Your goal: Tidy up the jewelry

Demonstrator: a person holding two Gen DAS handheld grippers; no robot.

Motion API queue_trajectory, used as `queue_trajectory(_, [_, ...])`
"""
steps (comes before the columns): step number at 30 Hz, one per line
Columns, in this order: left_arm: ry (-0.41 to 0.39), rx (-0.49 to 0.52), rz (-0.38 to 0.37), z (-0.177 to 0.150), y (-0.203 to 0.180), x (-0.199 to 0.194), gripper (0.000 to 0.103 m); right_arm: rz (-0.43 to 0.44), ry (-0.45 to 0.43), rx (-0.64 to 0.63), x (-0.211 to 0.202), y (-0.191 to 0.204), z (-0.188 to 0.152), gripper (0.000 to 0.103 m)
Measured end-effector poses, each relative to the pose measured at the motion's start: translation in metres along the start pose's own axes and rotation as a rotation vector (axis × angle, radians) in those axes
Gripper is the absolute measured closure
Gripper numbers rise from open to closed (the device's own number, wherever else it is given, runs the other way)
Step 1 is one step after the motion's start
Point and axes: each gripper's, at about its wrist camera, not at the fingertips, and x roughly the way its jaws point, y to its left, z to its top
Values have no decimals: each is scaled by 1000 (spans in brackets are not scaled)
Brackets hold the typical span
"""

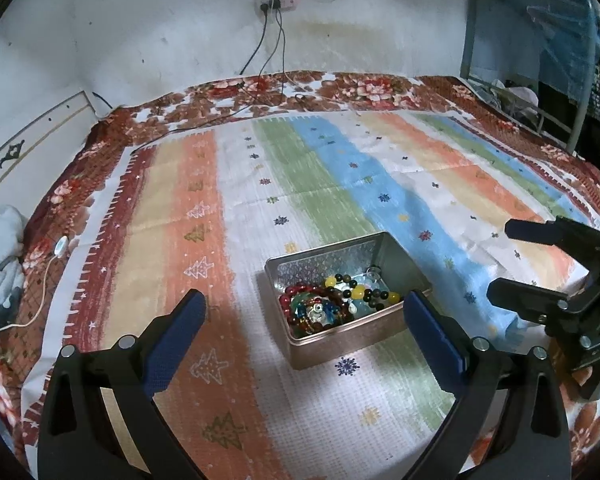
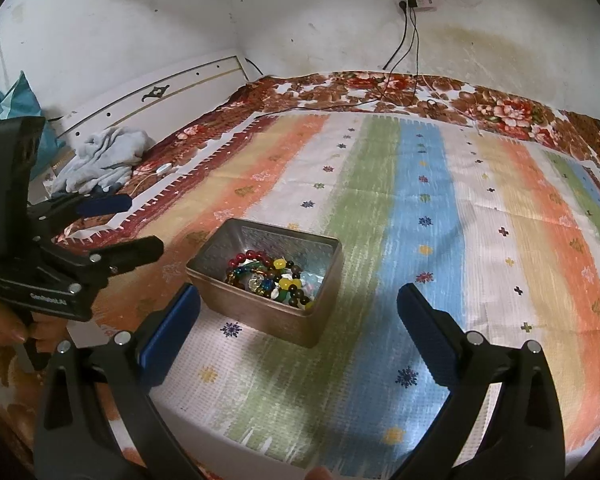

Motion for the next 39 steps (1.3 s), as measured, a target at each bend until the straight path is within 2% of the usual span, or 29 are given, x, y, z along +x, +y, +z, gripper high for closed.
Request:
queue_trajectory(31, [-10, -35, 10, 5, 7, -1, 6, -8, -14, -14, 2, 0, -3, 6])
queue_trajectory(39, [17, -48, -1, 2, 8, 4, 6, -7, -15, -14, 2, 0, -3, 6])
